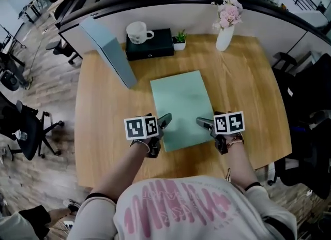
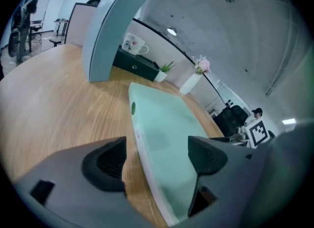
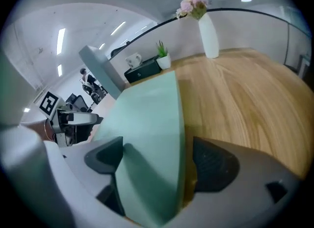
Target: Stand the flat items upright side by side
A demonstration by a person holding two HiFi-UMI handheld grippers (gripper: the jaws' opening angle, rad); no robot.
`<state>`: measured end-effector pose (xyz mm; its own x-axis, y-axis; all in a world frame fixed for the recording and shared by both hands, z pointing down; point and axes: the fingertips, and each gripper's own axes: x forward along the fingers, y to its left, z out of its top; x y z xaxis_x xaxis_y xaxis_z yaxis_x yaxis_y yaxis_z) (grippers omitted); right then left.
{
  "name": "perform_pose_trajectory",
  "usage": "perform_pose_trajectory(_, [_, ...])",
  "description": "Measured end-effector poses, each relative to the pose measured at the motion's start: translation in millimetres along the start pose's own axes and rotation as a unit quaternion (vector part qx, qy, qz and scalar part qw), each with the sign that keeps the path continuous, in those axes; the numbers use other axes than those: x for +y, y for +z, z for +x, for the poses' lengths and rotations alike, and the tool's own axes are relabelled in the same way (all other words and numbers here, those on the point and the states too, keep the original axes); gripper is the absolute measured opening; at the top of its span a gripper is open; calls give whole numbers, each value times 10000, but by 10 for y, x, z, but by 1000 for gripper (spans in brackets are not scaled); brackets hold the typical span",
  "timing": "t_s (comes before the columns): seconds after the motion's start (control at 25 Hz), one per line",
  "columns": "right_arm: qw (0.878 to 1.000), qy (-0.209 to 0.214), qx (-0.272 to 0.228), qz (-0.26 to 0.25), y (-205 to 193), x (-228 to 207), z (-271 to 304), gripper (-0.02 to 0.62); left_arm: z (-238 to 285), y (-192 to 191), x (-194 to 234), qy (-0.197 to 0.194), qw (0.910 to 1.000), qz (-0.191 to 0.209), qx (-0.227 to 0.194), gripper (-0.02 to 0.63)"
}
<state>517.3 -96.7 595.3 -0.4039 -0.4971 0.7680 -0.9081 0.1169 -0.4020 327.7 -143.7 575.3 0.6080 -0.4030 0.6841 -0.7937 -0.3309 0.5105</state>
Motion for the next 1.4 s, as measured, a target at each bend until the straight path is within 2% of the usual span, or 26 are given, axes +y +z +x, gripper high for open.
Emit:
perform_pose_trajectory(0.12, [9995, 297, -31, 136, 14, 39, 76, 451, 82, -52, -34, -88, 9998, 35, 195, 393])
perform_pose_trajectory(0.2, [9988, 379, -209, 217, 32, 58, 91, 451, 136, -87, -72, -195, 9993, -17, 316, 364])
perform_pose_trajectory(0.24, [9984, 405, -298, 255, 24, 81, 95, 448, 152, -103, -77, -201, 9992, -34, 352, 375])
perform_pose_trajectory(0.36, [9974, 410, -429, 414, -61, 189, 85, 414, 125, -149, -55, -6, 9992, 109, 376, 378])
perform_pose_trajectory(0.48, [9981, 344, -155, 480, -282, 326, 6, 414, -25, -356, -42, 121, 9969, 314, 717, 364])
perform_pose_trajectory(0.64, [9971, 260, 182, 690, -689, 625, -96, 411, -326, -648, 37, -28, 9929, 325, 1140, 351])
perform_pose_trajectory(0.8, [9966, 83, 160, 801, -988, 970, -112, 411, -652, -930, 218, -227, 9846, 866, 1503, 331])
perform_pose_trajectory(1.04, [9942, -56, 173, 1056, -1453, 1823, -1, 411, -1322, -1234, 762, -640, 9730, 1208, 1858, 319])
perform_pose_trajectory(1.24, [9931, -152, -164, 1155, -1648, 2789, 389, 410, -1976, -1271, 1546, -517, 9719, 1667, 1582, 314])
perform_pose_trajectory(1.4, [9916, -198, -352, 1229, -1771, 3433, 616, 411, -2425, -1260, 2013, -414, 9700, 1949, 1395, 311])
